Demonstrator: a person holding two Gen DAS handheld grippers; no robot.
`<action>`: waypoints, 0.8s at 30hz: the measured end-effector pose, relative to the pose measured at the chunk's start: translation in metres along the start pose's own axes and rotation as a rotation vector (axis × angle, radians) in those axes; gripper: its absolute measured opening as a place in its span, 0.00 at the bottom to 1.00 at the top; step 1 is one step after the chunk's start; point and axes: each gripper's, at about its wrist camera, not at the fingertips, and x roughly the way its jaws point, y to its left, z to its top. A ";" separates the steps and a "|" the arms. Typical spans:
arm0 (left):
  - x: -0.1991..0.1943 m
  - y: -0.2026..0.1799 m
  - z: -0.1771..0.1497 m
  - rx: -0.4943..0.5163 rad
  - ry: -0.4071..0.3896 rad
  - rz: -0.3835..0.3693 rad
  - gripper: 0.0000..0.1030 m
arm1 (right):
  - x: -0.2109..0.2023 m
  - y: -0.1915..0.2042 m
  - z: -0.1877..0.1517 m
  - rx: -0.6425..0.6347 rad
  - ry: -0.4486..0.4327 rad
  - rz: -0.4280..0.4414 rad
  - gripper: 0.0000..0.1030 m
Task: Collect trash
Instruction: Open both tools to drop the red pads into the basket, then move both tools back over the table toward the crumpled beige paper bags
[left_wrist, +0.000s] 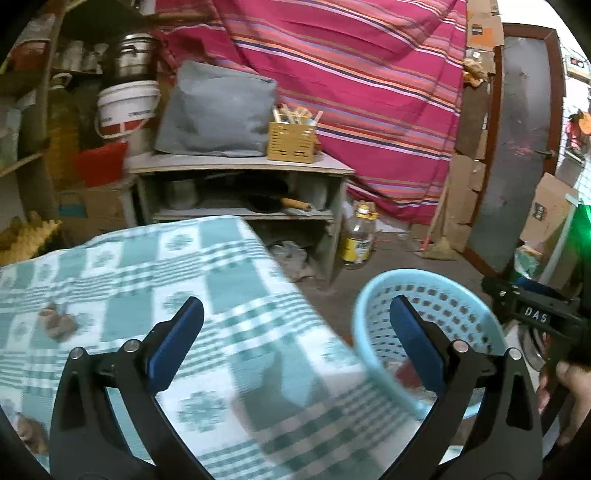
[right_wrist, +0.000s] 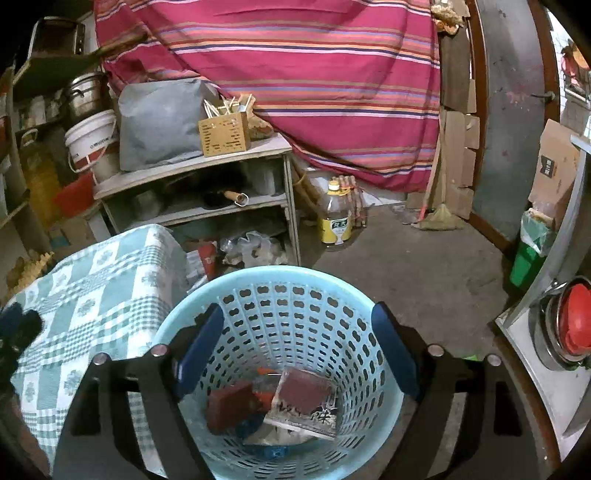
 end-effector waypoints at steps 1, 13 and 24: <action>-0.004 0.008 0.000 -0.004 0.000 0.012 0.95 | -0.001 0.002 -0.001 0.005 -0.003 0.002 0.85; -0.053 0.101 -0.003 -0.077 -0.013 0.142 0.95 | -0.019 0.080 -0.015 -0.065 -0.028 0.103 0.94; -0.094 0.176 -0.042 -0.130 0.005 0.259 0.95 | -0.032 0.172 -0.047 -0.133 -0.032 0.239 0.94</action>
